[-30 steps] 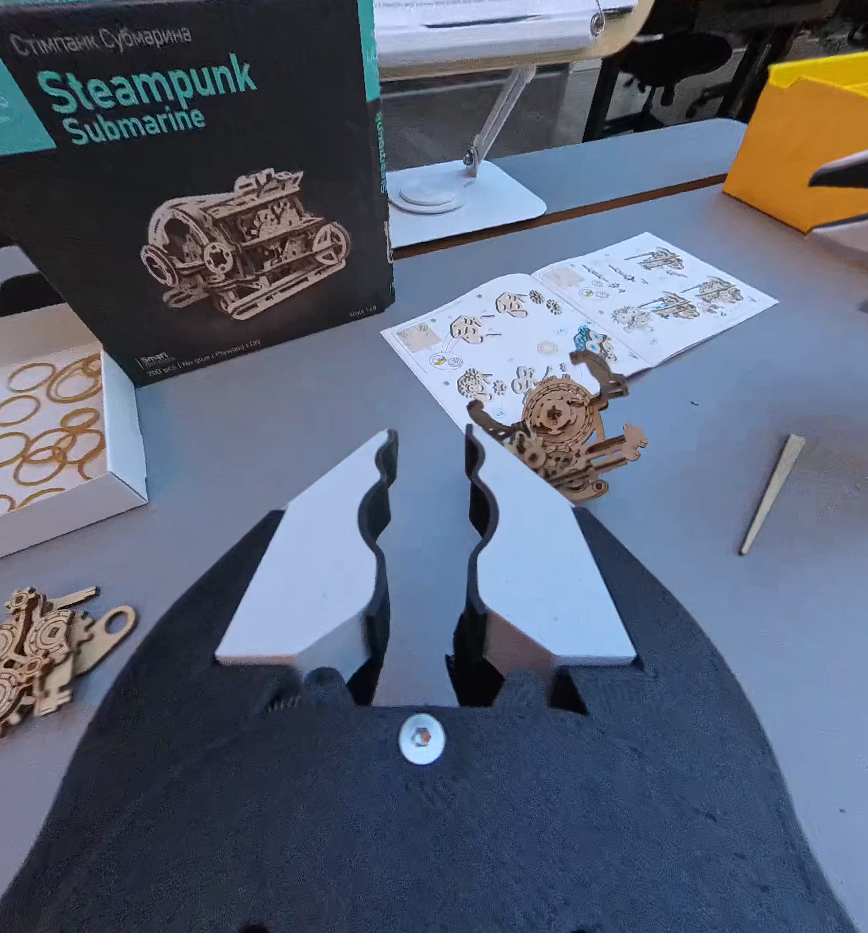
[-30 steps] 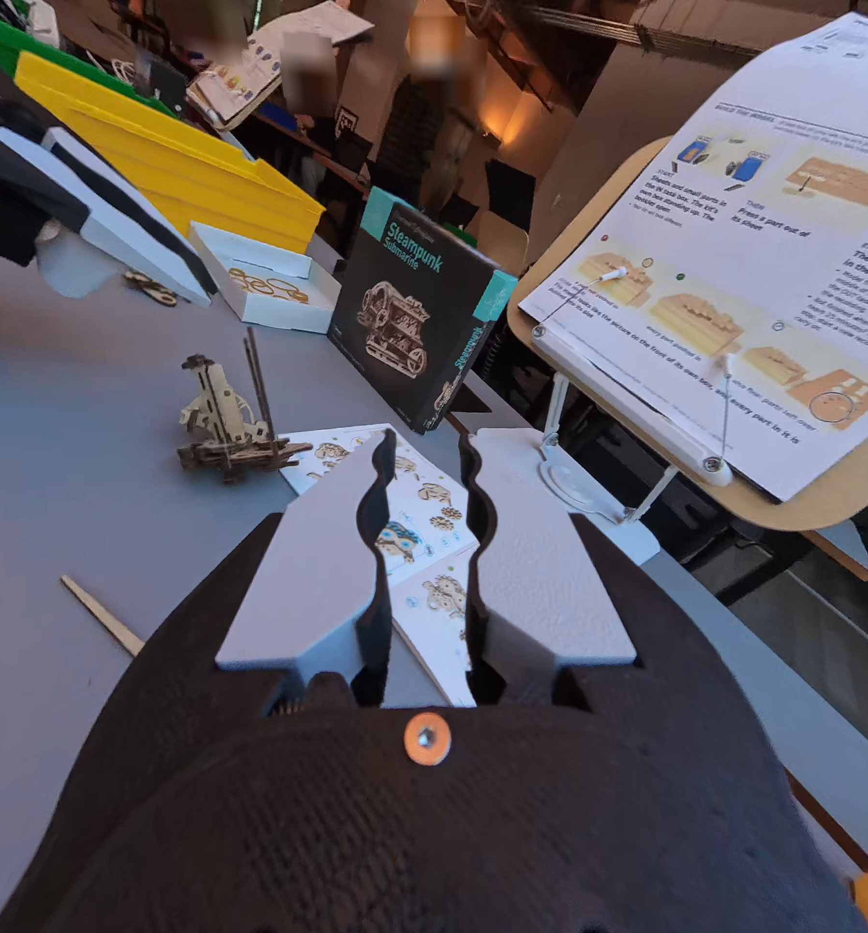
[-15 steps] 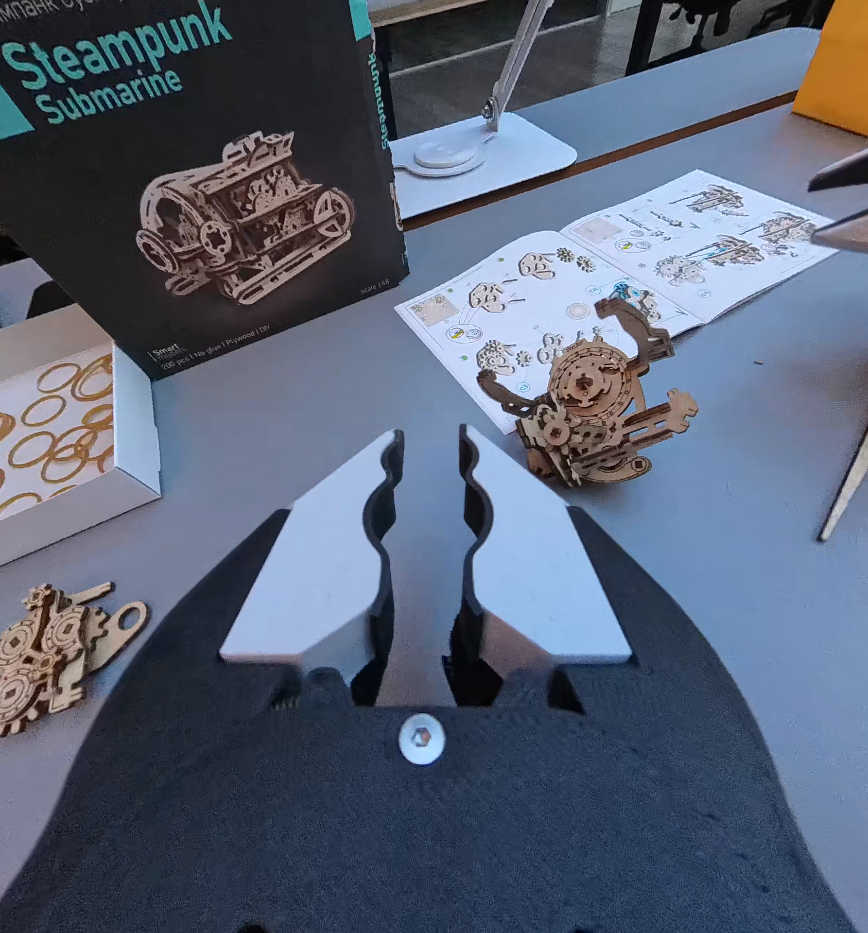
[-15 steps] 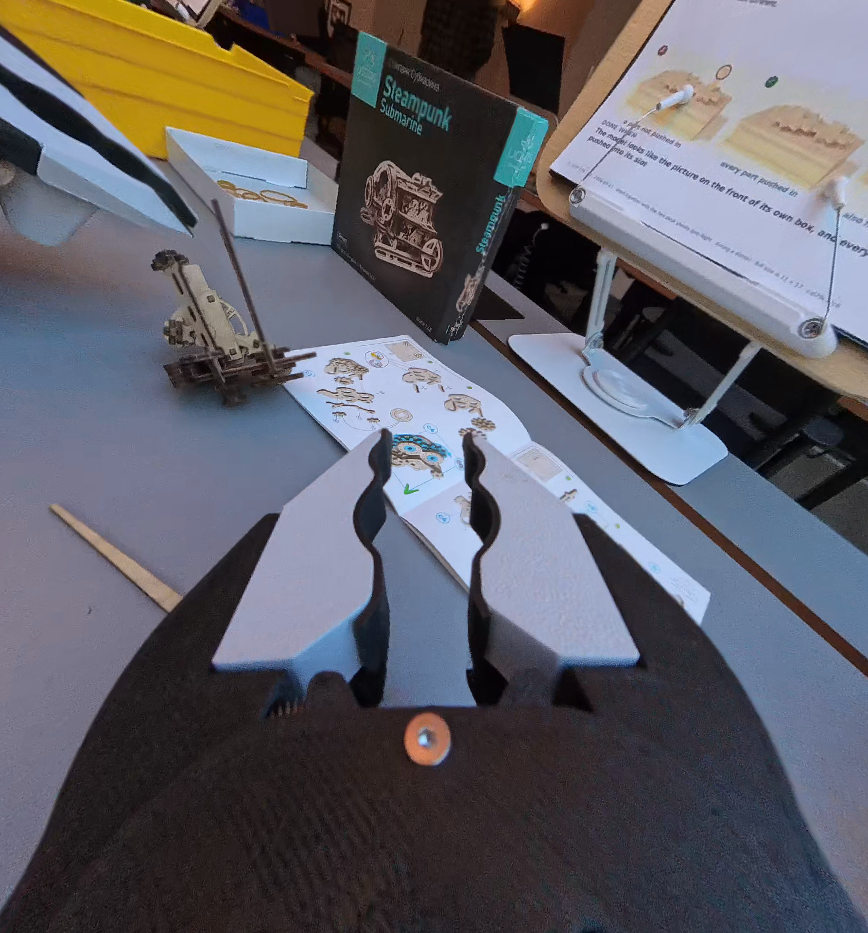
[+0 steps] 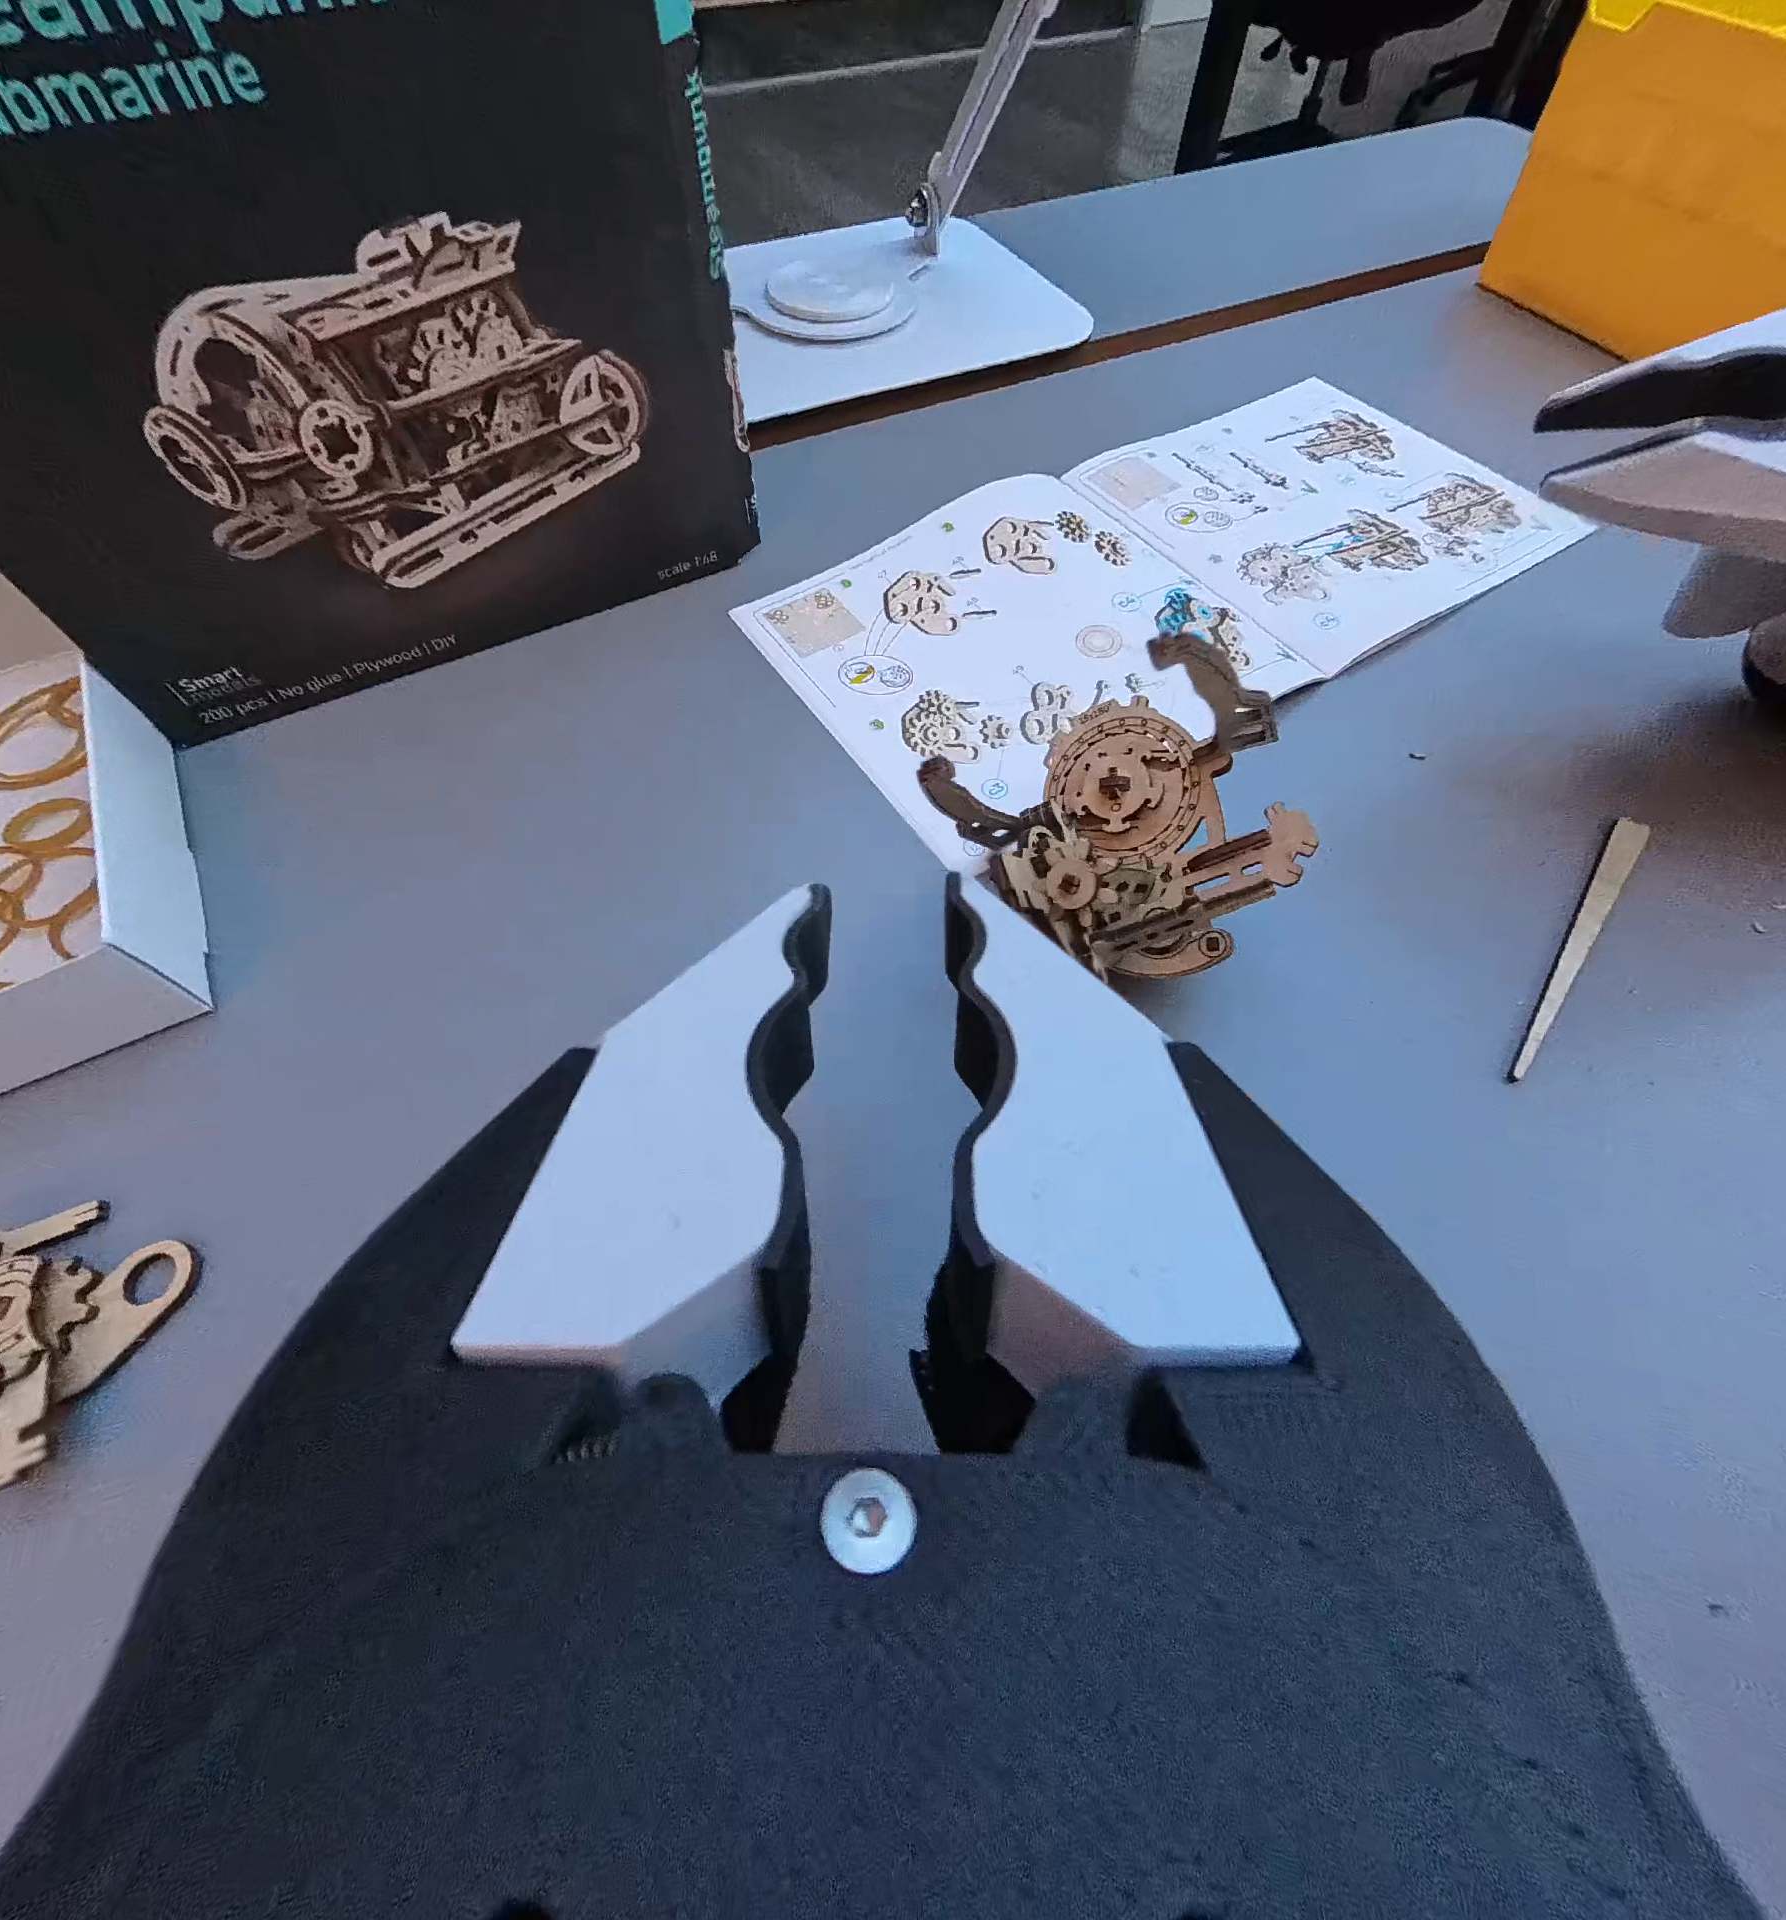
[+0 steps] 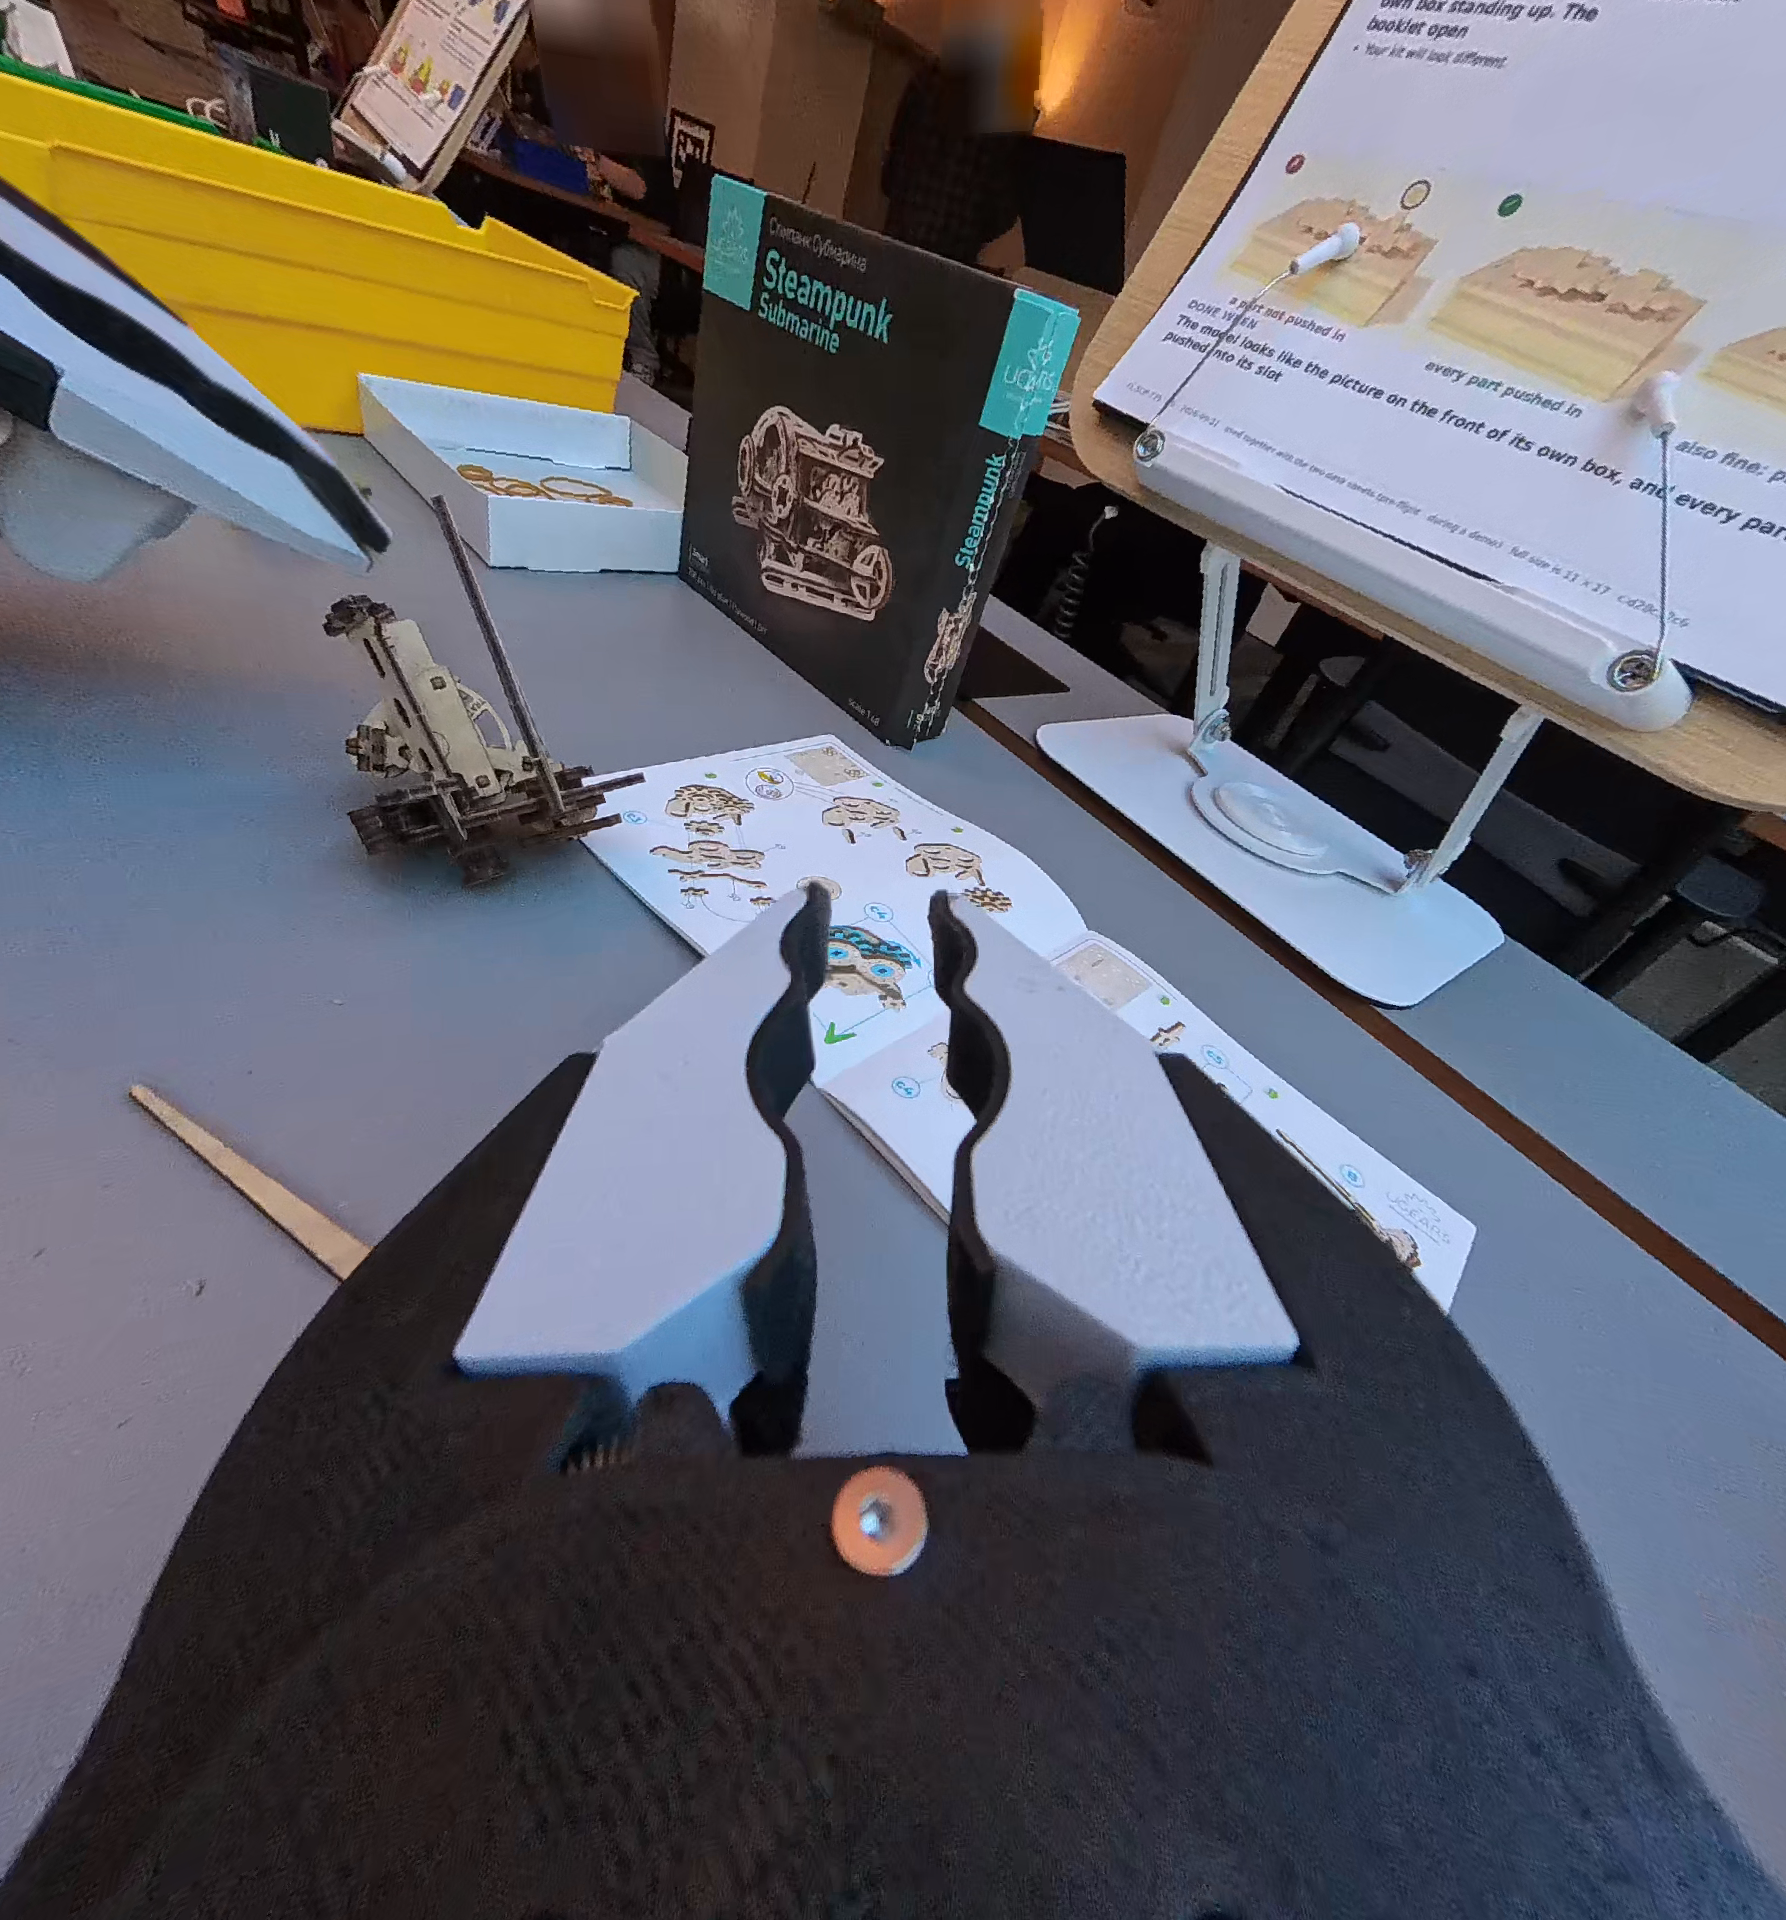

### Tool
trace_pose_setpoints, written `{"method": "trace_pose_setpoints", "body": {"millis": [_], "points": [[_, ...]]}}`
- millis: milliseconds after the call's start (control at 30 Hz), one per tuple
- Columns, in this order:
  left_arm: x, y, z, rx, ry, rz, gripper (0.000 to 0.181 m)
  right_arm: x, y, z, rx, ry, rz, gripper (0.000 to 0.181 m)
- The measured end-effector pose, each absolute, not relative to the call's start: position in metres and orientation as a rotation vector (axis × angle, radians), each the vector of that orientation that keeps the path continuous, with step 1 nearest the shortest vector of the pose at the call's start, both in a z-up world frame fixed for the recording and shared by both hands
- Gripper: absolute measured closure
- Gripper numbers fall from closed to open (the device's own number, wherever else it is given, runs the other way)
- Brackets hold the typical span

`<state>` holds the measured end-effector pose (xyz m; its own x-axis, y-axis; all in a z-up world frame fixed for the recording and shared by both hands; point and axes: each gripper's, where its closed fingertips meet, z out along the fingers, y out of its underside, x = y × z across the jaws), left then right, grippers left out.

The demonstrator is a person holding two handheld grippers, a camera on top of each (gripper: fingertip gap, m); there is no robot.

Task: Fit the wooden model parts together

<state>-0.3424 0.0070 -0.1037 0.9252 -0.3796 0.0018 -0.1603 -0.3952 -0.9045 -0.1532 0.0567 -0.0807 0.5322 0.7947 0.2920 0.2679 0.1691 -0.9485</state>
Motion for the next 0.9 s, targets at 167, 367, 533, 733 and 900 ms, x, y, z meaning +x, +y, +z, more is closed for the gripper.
{"method": "trace_pose_setpoints", "body": {"millis": [167,367,533,733,900], "points": [[-0.333,0.004,-0.112,-2.029,0.386,-0.372,0.159,-0.150,0.060,-0.076,-1.387,-0.957,0.498,0.163],[-0.330,0.000,-0.114,-2.057,0.402,-0.435,0.155,-0.150,0.060,-0.075,-1.379,-0.958,0.498,0.163],[-0.325,-0.004,-0.113,-2.062,0.418,-0.504,0.152,-0.150,0.060,-0.075,-1.371,-0.960,0.488,0.164],[-0.320,-0.004,-0.116,-2.070,0.405,-0.552,0.143,-0.140,0.071,-0.066,-1.356,-0.874,0.445,0.163],[-0.321,-0.004,-0.116,-2.072,0.396,-0.564,0.142,-0.121,0.072,-0.039,-1.244,-0.754,0.398,0.162]]}}
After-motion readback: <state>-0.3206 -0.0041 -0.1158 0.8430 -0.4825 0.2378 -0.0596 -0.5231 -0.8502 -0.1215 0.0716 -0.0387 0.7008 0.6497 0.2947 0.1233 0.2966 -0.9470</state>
